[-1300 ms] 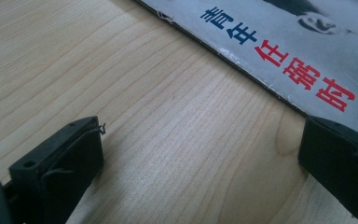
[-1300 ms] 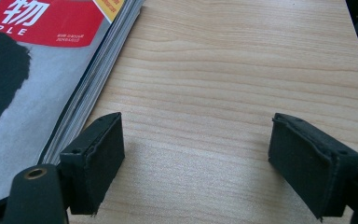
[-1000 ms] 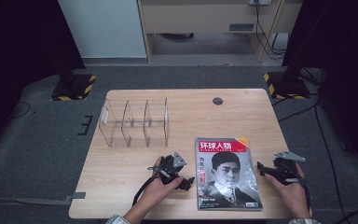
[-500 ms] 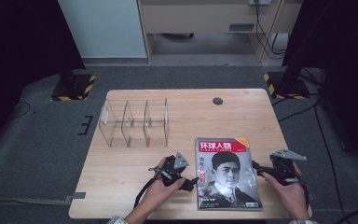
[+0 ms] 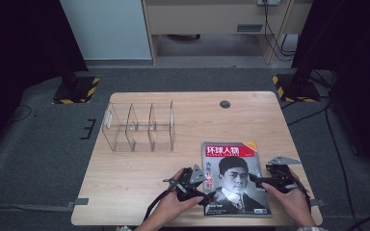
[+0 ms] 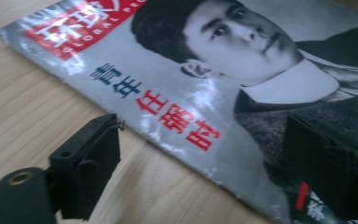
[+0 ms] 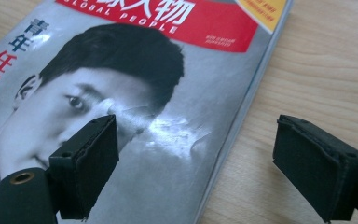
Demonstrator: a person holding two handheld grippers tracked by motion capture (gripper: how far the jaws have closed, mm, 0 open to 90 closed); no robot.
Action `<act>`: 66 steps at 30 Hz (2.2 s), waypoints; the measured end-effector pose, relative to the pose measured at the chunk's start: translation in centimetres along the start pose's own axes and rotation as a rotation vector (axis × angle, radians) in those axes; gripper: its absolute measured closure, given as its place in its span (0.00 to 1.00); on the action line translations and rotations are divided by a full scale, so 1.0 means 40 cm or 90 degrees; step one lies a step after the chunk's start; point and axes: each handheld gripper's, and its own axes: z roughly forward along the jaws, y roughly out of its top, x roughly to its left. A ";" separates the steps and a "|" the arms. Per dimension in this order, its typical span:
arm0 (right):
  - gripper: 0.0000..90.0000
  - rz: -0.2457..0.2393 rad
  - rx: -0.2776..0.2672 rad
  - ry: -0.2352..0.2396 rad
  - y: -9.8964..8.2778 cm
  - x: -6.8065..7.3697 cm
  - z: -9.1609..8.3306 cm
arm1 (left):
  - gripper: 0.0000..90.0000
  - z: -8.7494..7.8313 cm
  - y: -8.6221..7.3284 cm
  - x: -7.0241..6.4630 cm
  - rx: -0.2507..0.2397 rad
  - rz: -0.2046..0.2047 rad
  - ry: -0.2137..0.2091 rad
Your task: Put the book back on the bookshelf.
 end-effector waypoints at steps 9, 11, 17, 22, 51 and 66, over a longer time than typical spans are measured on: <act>0.16 -0.012 0.022 0.013 -0.002 0.011 0.017 | 0.15 0.022 -0.003 -0.029 0.017 0.021 -0.029; 0.17 -0.017 0.022 0.013 -0.001 0.012 0.017 | 0.14 0.029 -0.005 -0.033 0.028 0.030 -0.029; 0.17 -0.033 0.019 0.022 -0.003 0.023 0.021 | 0.13 0.034 -0.007 -0.039 0.032 0.047 -0.020; 0.17 -0.033 0.016 0.023 0.000 0.025 0.020 | 0.13 0.038 -0.009 -0.037 0.028 0.047 -0.017; 0.32 -0.101 -0.006 -0.005 0.019 0.055 -0.016 | 0.13 0.040 -0.010 -0.037 0.024 0.045 -0.019; 0.42 -0.072 -0.037 0.031 0.026 0.051 -0.032 | 0.13 0.040 -0.010 -0.037 0.025 0.044 -0.019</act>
